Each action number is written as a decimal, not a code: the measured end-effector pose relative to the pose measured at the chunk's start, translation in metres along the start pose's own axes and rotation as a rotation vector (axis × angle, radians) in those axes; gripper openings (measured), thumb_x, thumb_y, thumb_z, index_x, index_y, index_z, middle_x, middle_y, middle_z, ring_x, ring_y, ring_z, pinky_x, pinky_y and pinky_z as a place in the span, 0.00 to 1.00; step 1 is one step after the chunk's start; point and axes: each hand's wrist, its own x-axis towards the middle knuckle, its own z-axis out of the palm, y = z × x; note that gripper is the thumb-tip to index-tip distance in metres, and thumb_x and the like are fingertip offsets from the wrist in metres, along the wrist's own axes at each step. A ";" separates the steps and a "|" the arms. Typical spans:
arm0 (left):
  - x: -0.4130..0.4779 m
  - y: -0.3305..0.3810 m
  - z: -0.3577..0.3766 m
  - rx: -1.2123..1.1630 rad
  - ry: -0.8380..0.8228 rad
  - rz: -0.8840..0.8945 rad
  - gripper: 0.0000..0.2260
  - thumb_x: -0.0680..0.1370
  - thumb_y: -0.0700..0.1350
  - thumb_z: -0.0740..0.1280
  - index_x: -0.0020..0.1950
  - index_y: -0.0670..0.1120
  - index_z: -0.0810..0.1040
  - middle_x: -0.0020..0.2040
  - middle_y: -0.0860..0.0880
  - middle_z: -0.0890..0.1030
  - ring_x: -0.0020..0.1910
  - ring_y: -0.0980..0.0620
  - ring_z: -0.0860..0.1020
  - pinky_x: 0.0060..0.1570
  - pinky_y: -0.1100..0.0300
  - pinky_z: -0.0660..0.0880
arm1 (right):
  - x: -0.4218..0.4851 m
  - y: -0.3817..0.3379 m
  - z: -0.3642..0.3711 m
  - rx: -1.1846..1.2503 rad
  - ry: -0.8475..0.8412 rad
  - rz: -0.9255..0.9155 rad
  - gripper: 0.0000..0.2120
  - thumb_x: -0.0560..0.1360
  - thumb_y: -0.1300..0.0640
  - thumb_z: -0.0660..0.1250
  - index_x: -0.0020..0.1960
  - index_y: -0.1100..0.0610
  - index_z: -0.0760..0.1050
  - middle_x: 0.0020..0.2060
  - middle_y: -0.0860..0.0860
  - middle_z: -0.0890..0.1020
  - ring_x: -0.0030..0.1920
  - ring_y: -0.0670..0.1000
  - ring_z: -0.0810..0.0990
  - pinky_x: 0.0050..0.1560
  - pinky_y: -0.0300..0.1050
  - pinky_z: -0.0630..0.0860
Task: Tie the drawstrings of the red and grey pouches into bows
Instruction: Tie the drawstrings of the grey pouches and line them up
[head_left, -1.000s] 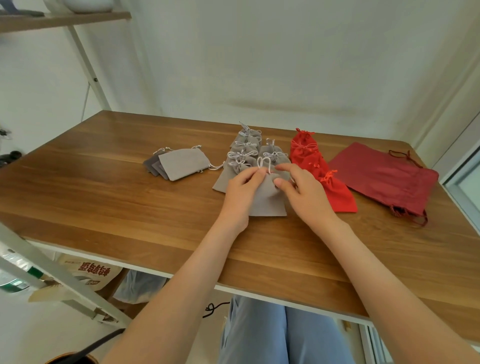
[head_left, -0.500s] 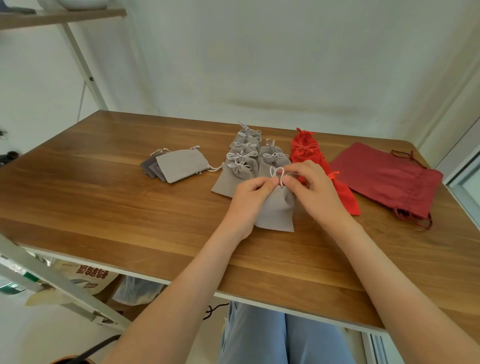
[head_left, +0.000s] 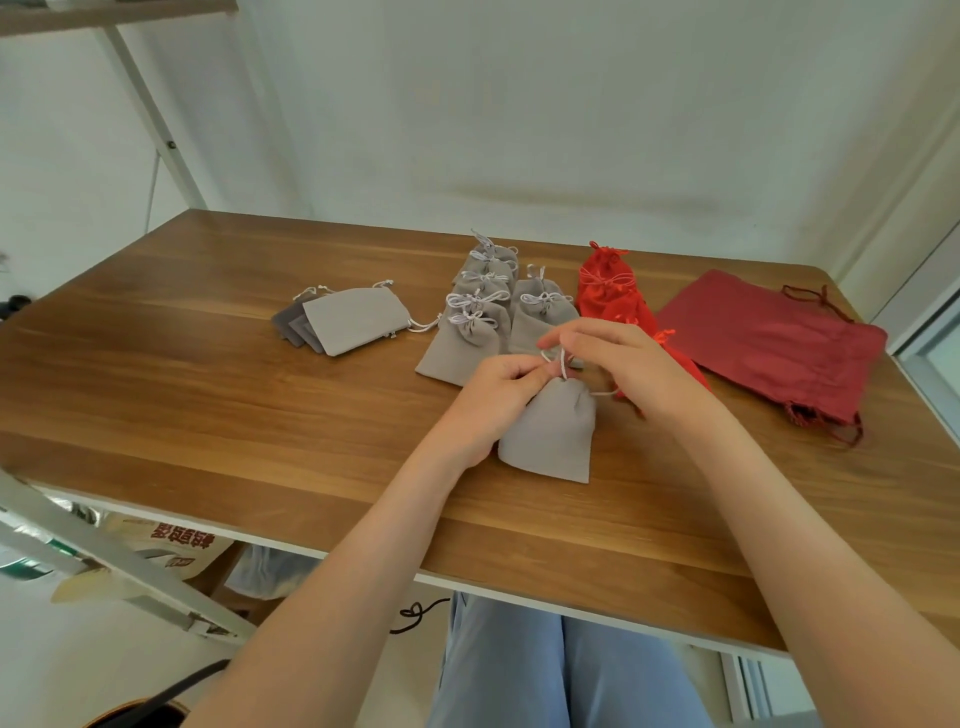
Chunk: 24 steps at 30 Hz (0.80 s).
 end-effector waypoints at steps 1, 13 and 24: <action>0.000 0.001 0.000 -0.006 -0.012 -0.011 0.10 0.80 0.45 0.62 0.48 0.46 0.83 0.52 0.34 0.79 0.47 0.48 0.74 0.49 0.54 0.68 | 0.000 0.000 -0.002 0.001 -0.009 0.012 0.11 0.79 0.60 0.60 0.55 0.59 0.80 0.48 0.55 0.82 0.46 0.38 0.79 0.45 0.25 0.71; 0.017 0.016 0.009 -0.009 -0.104 -0.106 0.19 0.76 0.54 0.63 0.54 0.39 0.81 0.49 0.45 0.82 0.50 0.48 0.78 0.53 0.54 0.70 | 0.004 0.004 -0.014 -0.258 0.159 -0.054 0.03 0.75 0.63 0.65 0.48 0.59 0.77 0.36 0.51 0.81 0.30 0.40 0.73 0.33 0.30 0.70; 0.018 0.002 0.011 0.330 0.049 0.122 0.07 0.79 0.46 0.65 0.45 0.50 0.82 0.46 0.46 0.80 0.47 0.55 0.75 0.45 0.69 0.67 | 0.015 0.006 -0.018 -0.407 0.126 -0.054 0.05 0.74 0.65 0.65 0.45 0.56 0.77 0.37 0.44 0.78 0.31 0.35 0.71 0.35 0.26 0.66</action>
